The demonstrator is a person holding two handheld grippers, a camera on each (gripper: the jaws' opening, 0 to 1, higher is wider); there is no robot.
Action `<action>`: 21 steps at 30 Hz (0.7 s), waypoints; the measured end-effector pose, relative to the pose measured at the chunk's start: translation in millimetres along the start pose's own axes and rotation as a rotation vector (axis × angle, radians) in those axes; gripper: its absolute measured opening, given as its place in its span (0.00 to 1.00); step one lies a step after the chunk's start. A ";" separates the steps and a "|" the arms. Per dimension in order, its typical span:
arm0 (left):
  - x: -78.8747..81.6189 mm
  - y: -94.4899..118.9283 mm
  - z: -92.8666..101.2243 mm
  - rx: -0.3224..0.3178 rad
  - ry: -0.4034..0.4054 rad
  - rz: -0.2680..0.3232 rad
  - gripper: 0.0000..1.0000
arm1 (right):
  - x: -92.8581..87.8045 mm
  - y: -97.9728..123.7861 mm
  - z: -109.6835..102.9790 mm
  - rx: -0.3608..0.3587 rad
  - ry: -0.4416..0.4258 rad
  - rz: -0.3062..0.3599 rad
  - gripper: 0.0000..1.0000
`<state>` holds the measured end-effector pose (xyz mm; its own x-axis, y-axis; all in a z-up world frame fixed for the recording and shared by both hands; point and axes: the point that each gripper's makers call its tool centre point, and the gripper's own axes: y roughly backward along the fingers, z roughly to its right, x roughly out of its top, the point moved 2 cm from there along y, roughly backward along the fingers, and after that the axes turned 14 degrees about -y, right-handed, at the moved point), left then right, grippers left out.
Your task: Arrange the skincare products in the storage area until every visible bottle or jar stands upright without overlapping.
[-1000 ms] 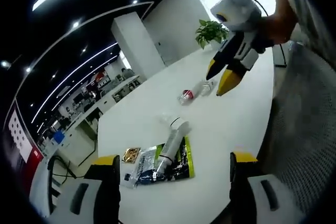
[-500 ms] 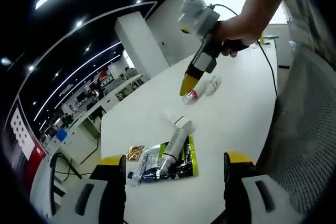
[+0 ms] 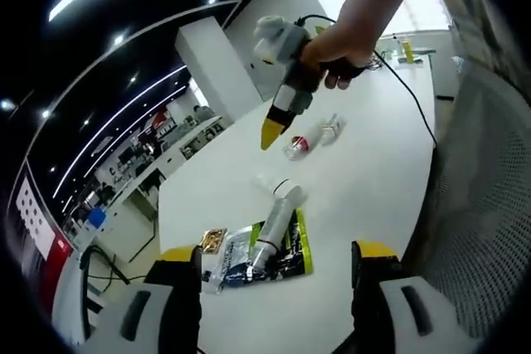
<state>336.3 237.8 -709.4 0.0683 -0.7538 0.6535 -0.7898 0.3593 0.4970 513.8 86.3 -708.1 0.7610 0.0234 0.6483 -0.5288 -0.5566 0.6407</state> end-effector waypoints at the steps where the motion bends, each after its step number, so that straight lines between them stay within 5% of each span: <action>1: 0.1 0.2 0.4 -0.003 -0.001 -0.001 0.74 | -2.2 -1.9 2.5 -0.005 -0.030 -0.014 0.51; 4: -0.2 0.3 1.4 -0.008 -0.007 -0.002 0.71 | -10.6 -9.1 3.7 0.009 -0.114 -0.065 0.53; 13: -0.2 0.8 5.0 -0.028 -0.016 0.002 0.64 | -8.9 -28.8 8.9 -0.037 -0.187 -0.084 0.55; 21: -2.4 0.4 5.5 -0.036 -0.004 -0.006 0.61 | -10.3 -46.2 9.3 -0.069 -0.170 -0.113 0.55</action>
<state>332.5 236.8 -714.0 0.0710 -0.7581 0.6483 -0.7671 0.3739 0.5213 534.0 104.0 -748.2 0.8664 -0.0616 0.4955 -0.4565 -0.4999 0.7360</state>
